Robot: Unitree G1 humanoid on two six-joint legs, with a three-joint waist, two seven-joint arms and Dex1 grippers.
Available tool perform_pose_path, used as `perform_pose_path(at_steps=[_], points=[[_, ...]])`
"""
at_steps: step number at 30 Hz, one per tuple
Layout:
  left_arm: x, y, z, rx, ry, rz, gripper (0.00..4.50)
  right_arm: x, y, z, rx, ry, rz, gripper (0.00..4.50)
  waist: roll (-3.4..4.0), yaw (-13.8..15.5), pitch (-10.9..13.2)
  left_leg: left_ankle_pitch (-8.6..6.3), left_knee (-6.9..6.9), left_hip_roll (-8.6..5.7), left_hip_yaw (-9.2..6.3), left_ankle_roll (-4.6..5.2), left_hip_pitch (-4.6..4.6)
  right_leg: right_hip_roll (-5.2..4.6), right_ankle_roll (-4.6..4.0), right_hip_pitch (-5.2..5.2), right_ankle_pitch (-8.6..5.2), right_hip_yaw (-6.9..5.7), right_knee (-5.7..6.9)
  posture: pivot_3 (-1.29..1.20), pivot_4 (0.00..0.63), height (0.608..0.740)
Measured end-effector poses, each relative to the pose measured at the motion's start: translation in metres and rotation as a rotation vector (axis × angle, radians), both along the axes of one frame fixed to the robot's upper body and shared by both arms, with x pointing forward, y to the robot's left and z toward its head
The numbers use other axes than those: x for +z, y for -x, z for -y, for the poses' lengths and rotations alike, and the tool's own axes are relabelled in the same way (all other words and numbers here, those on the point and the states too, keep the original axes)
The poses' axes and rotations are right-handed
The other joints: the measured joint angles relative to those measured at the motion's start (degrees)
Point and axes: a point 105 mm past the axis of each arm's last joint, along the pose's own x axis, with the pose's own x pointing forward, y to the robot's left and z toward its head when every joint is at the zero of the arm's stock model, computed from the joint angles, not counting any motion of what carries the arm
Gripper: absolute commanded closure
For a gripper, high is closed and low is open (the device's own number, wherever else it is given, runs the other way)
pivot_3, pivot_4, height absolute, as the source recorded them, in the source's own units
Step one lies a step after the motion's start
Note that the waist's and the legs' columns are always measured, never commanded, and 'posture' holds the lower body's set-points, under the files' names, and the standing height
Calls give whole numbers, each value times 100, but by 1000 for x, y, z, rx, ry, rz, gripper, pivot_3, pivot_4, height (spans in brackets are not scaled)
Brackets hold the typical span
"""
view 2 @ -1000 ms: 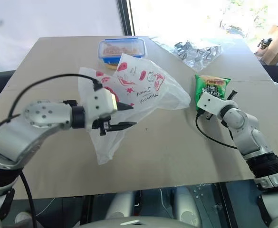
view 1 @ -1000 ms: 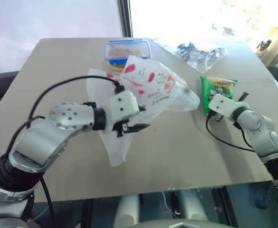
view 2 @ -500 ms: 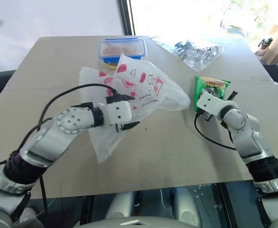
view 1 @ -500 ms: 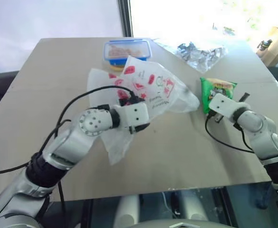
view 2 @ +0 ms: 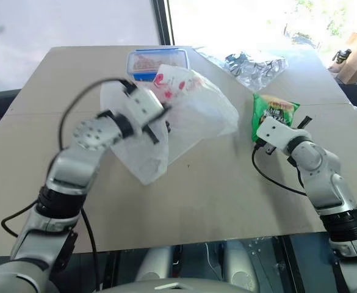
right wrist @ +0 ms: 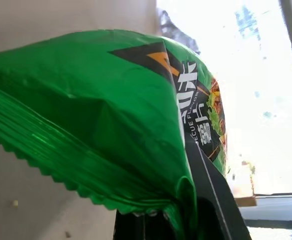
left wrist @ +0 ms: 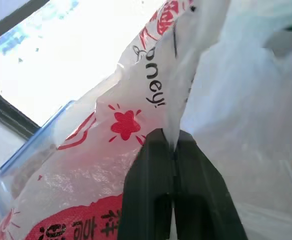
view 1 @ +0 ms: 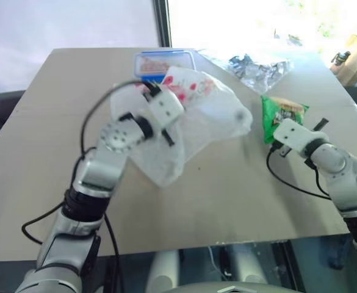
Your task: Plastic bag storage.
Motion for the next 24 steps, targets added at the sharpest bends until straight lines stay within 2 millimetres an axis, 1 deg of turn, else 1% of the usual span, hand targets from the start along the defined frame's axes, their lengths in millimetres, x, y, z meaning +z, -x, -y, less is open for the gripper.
perform_pose_path(at_steps=[1,2,3,4,6,7,8,10,12,13,15,16,18,20,23,24], points=[[3,-1,-1,1,29,-16,4463,3,3,2,2,-1,7,4500,0,4,0,0,0,-1,-3,1,-2,-1,1,2,0,-3,1,0,150,740],[11,-4,-4,0,102,-63,4463,13,13,7,14,-1,18,4500,0,25,0,-1,4,-1,-5,2,-2,0,1,3,0,-6,0,0,150,740],[16,-7,-7,8,131,-79,4463,19,19,8,25,6,25,4500,0,26,0,-1,4,-1,-5,2,-2,-1,1,3,0,-6,0,0,150,740],[24,-10,-10,7,181,-106,4463,29,28,10,47,10,36,4500,0,26,0,-1,4,-1,-6,2,-1,0,1,5,-1,-7,0,0,150,740],[35,-13,-15,9,239,-129,4463,49,43,6,100,17,61,4500,1,12,0,-2,4,0,-7,2,11,0,1,16,-1,-7,-1,0,150,740],[36,-15,-16,8,249,-149,4463,57,51,2,136,14,62,4500,1,-4,0,-2,2,0,-9,2,17,0,1,22,-1,-9,-2,0,150,740],[36,-16,-15,0,255,-168,4463,65,59,-4,184,13,58,4500,1,-22,0,-2,2,1,-9,2,20,1,1,25,-1,-9,-2,0,150,740],[32,-17,-12,-30,259,-216,4463,78,81,-24,313,-17,15,4500,1,-42,0,-2,2,3,-12,2,22,1,1,28,-1,-12,-1,0,150,740],[29,-18,-10,-52,264,-248,4463,85,97,-42,415,-44,-28,4500,1,-47,1,-2,4,5,-13,2,21,2,0,28,-1,-13,1,0,150,740],[30,-18,-9,-63,260,-260,4463,90,105,-54,482,-74,-48,4500,1,-51,1,-2,4,6,-14,2,21,2,0,29,0,-14,1,0,150,740],[29,-14,-7,-113,234,-290,4463,99,118,-76,600,-120,-72,4500,2,-50,1,-2,6,6,-13,2,22,1,0,30,0,-13,0,0,150,740],[28,-10,-6,-150,224,-312,4463,102,123,-87,663,-133,-89,4500,2,-49,1,-2,6,6,-14,2,23,1,-1,31,0,-14,0,0,150,740],[27,-2,-5,-210,209,-349,4463,101,129,-108,772,-153,-130,4500,1,-48,1,-2,6,7,-16,2,23,1,-1,30,-1,-17,0,0,150,740],[29,3,-8,-237,184,-358,4463,92,132,-124,862,-173,-198,4500,1,-39,1,-2,5,6,-16,3,21,1,-2,29,-1,-16,0,0,150,740],[30,4,-13,-229,168,-360,4463,81,127,-135,907,-175,-254,4500,1,-12,2,-5,11,4,-14,8,15,-1,-1,29,-1,-17,-4,0,150,740],[30,9,-13,-250,161,-376,4463,77,119,-139,920,-159,-259,4500,1,-27,2,-7,12,3,-11,10,15,-1,-1,28,-1,-15,-5,0,150,740]])
